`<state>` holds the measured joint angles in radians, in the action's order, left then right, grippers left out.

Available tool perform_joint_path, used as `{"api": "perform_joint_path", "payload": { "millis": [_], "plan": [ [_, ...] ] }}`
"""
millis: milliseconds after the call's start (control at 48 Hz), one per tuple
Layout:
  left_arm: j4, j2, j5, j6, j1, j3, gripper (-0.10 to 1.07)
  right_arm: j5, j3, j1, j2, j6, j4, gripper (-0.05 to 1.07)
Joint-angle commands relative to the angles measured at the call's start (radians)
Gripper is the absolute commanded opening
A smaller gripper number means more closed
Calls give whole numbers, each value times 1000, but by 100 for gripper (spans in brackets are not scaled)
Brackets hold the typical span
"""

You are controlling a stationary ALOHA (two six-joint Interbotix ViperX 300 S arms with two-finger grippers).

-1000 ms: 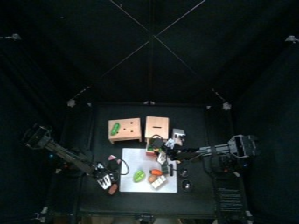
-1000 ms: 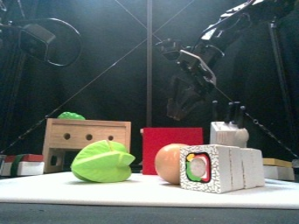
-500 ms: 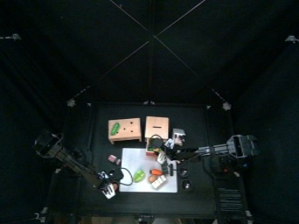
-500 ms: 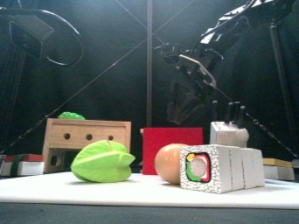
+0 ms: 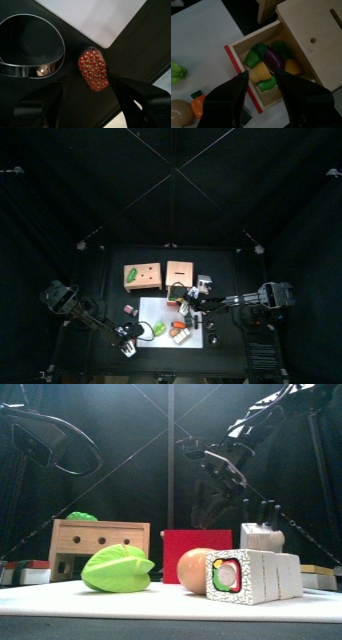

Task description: Grab nori sushi

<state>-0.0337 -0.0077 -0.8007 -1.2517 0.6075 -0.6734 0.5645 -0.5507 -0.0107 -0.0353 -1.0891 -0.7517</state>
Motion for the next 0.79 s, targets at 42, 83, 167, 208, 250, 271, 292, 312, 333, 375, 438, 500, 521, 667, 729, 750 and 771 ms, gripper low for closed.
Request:
{"api": "perform_joint_path", "payload": {
  "millis": [42, 83, 167, 208, 250, 271, 292, 312, 333, 375, 438, 500, 521, 667, 729, 750, 771],
  "plan": [
    [-12, 28, 17, -15, -12, 17, 97, -5, 14, 3, -15, 2, -5, 82],
    [-12, 34, 25, -12, -17, 17, 96, -3, 14, 5, -15, 2, -5, 82],
    [-12, 32, 29, -12, -18, 17, 96, -5, 9, 3, -12, 2, -5, 82],
    [-14, 26, 28, -11, -18, 17, 96, -5, 9, 5, -11, 2, -5, 82],
    [-14, 18, 26, -12, -18, 15, 96, -3, 9, 5, -9, 2, -5, 82],
    [-14, 17, 26, -14, -18, 15, 96, -3, 9, 5, -8, 2, -5, 82],
    [-14, 15, 26, -15, -18, 15, 96, -5, 9, 5, -8, 2, -5, 82],
    [-17, 15, 26, -15, -18, 15, 96, -5, 9, 5, -6, 2, -5, 82],
    [-14, 15, 26, -14, -18, 14, 96, -3, 12, 5, -6, 2, -5, 82],
    [-17, 17, 26, -14, -18, 12, 96, -5, 12, 5, -5, 2, -5, 82],
    [-17, 23, 28, -9, -18, 11, 96, -5, 9, 6, -2, 2, -5, 82],
    [-17, 28, 28, -8, -18, 8, 96, -5, 12, 6, 2, 2, -5, 82],
    [-17, 28, 28, -8, -18, 8, 96, -5, 12, 6, 3, 2, -5, 82],
    [-17, 28, 26, -8, -18, 0, 95, -5, 12, 8, 8, 3, -5, 82],
    [-21, 29, 25, -9, -18, -2, 92, -5, 12, 8, 8, 2, -5, 82],
    [-23, 28, 25, -9, -18, -2, 91, -3, 12, 8, 8, 2, -5, 82],
    [-25, 28, 25, -9, -18, -3, 89, -5, 12, 8, 8, 2, -5, 82]
  ]
}}
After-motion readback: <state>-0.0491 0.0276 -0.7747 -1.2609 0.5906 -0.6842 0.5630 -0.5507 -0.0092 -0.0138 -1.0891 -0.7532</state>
